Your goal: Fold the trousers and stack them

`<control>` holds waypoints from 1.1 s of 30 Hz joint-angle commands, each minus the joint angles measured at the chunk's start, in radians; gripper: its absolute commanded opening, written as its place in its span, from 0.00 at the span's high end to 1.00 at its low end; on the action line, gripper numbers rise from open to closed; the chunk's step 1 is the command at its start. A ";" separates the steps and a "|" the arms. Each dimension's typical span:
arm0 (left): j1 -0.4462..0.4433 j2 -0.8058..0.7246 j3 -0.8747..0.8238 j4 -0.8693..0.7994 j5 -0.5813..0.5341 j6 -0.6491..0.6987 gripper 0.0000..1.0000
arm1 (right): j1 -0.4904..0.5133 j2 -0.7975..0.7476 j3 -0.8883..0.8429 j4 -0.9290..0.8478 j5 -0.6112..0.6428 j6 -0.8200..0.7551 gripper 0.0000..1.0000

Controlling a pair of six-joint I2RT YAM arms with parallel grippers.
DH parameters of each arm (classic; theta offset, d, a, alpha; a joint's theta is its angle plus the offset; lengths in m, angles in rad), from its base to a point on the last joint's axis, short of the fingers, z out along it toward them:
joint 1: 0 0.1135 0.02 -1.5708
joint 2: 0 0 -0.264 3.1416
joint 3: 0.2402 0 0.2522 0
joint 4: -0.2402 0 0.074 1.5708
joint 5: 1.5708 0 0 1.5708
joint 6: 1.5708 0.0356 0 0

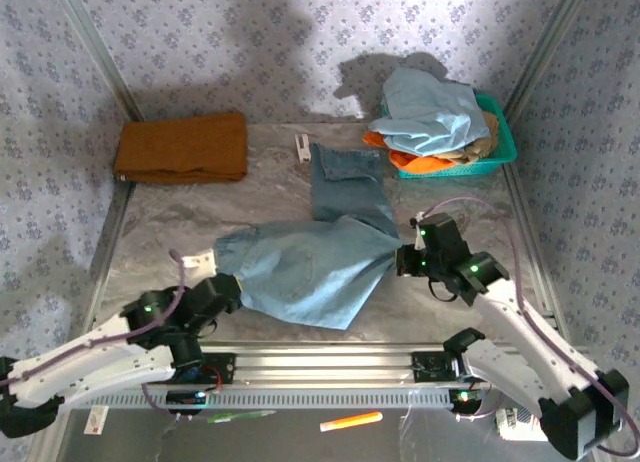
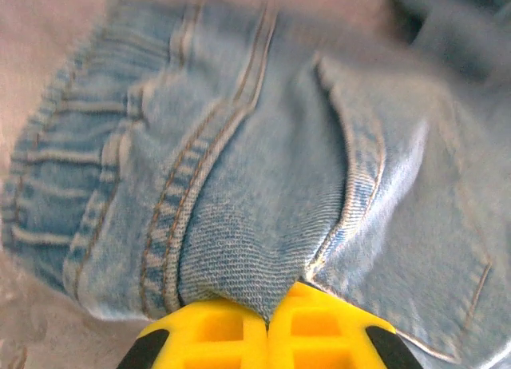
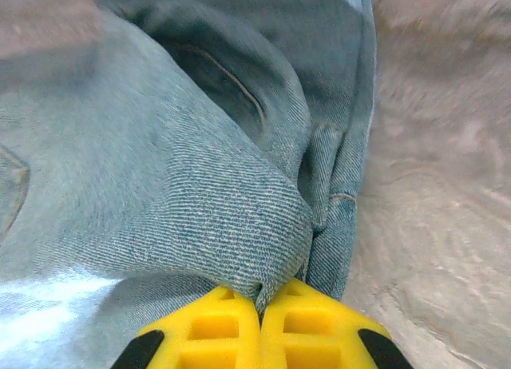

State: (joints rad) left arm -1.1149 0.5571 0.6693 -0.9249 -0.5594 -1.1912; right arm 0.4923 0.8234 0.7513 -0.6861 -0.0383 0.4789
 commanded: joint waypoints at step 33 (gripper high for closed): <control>0.970 0.739 0.346 0.416 0.560 0.537 0.72 | -0.025 1.051 1.015 -0.005 -0.009 -0.228 0.40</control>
State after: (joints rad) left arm -0.2016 1.2270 0.9558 -0.6155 -0.1482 -0.6884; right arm 0.4618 1.9202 1.6627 -0.6403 -0.0242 0.2588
